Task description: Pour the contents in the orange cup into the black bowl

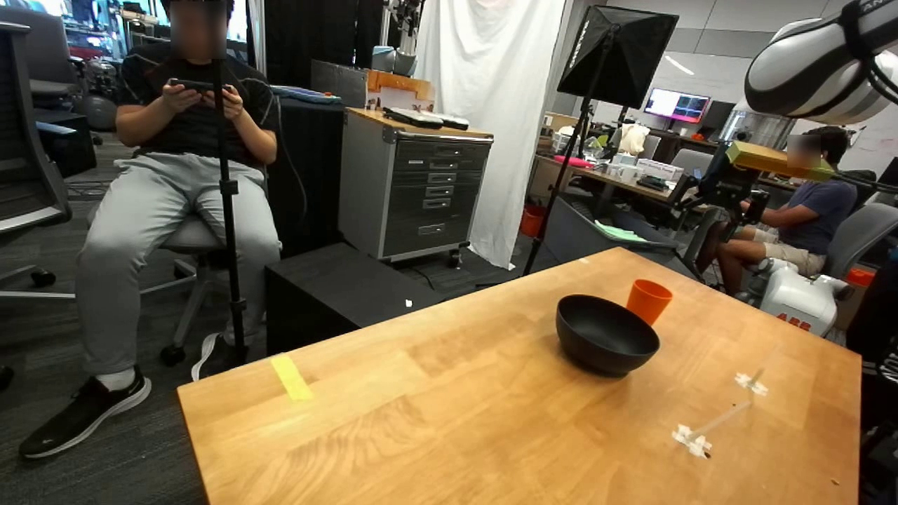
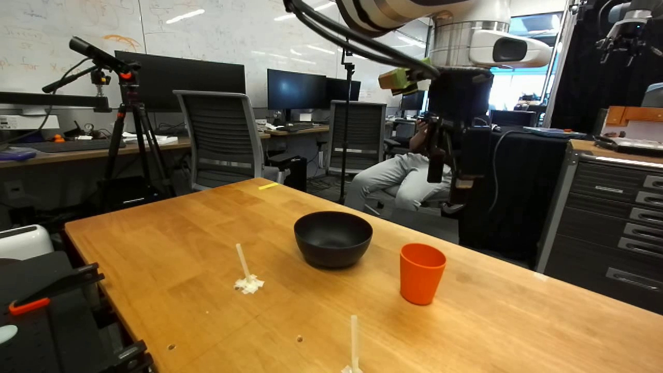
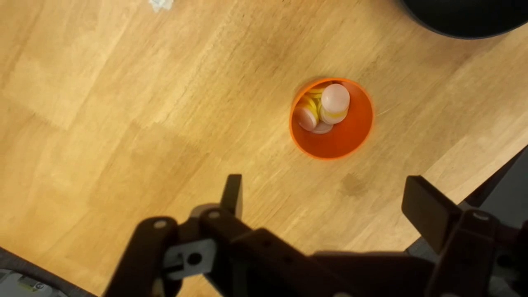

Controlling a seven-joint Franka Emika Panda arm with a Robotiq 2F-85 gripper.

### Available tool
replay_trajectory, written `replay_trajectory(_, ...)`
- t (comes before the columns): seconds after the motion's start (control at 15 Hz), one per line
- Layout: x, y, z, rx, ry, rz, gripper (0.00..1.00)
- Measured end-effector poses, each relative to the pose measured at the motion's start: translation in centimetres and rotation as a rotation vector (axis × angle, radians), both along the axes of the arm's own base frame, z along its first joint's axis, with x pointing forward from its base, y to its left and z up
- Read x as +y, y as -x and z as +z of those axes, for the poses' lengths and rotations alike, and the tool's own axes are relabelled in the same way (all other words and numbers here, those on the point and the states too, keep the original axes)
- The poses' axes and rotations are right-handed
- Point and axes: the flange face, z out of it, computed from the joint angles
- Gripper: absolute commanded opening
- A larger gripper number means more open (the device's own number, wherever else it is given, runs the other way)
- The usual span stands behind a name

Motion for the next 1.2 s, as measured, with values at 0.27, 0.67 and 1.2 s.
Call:
replay_trajectory(0.27,0.1,-0.1,-0.9,0.014,-0.003,0.002,1.00)
replay_trajectory(0.67,-0.1,-0.2,-5.7,0.086,-0.015,-0.025,1.00)
replay_trajectory(1.2,-0.5,0.0,-10.1,0.149,-0.014,-0.082,1.00)
